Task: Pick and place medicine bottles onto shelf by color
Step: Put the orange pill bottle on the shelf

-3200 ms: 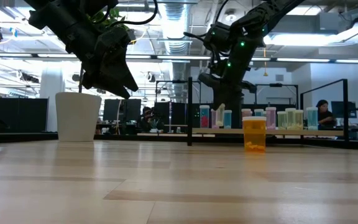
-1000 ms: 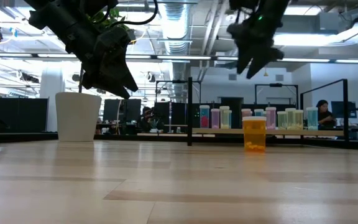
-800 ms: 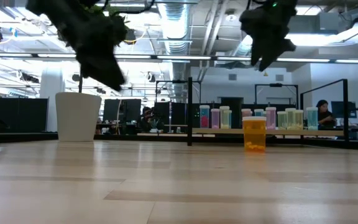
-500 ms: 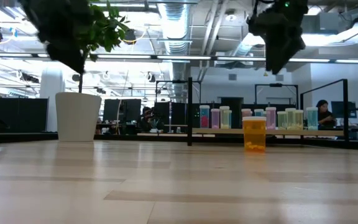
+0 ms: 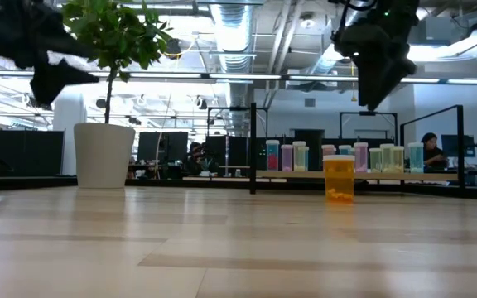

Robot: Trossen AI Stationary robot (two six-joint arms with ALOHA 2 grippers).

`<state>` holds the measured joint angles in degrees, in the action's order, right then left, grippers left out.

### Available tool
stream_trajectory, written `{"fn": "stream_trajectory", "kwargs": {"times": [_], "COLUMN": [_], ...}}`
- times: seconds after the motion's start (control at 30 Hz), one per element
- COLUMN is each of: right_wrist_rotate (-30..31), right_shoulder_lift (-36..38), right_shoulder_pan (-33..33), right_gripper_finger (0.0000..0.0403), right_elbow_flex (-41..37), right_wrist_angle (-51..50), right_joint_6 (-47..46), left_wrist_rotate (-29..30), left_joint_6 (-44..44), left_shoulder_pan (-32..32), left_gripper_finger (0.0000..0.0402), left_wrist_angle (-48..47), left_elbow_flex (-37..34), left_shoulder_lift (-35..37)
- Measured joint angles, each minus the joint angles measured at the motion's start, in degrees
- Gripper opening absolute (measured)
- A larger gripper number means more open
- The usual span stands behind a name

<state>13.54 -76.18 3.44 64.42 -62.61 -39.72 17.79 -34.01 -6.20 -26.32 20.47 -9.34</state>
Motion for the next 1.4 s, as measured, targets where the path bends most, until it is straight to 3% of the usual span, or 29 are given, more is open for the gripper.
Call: {"fn": "stream_trajectory", "kwargs": {"times": [0.13, 0.33, 0.63, 0.97, 1.23, 1.4], "right_wrist_rotate": [-0.1, -0.2, -0.2, -0.2, -0.2, -0.2], "right_shoulder_lift": [0.0, 0.0, 0.0, 0.0, 0.0, 0.0], "right_shoulder_pan": [-0.2, -0.2, -0.2, -0.2, -0.2, -0.2], "right_gripper_finger": [0.0193, 0.0192, 0.0186, 0.0184, 0.0181, 0.0182], "right_elbow_flex": [0.0, 0.0, 0.0, 0.0, 0.1, 0.1], "right_wrist_angle": [2.9, 5.1, 5.9, 6.1, 6.1, 6.4], "right_joint_6": [-0.8, -0.9, -1.0, -0.9, -0.8, -0.7], "left_wrist_rotate": [2.6, 3.7, 5.6, 8.7, 20.0, 18.9], "left_joint_6": [-1.5, -4.6, -13.6, -9.7, -11.0, -10.2], "left_shoulder_pan": [0.0, 0.0, 0.0, 0.0, 0.0, 0.0], "left_gripper_finger": [0.0210, 0.0210, 0.0210, 0.0210, 0.0210, 0.0210], "left_wrist_angle": [0.9, 2.8, -3.4, -4.8, -5.6, -5.6], "left_elbow_flex": [-7.0, -10.5, -11.1, -10.7, -10.7, -10.7], "left_shoulder_lift": [9.3, 6.4, 5.3, 5.2, 5.2, 5.2]}}
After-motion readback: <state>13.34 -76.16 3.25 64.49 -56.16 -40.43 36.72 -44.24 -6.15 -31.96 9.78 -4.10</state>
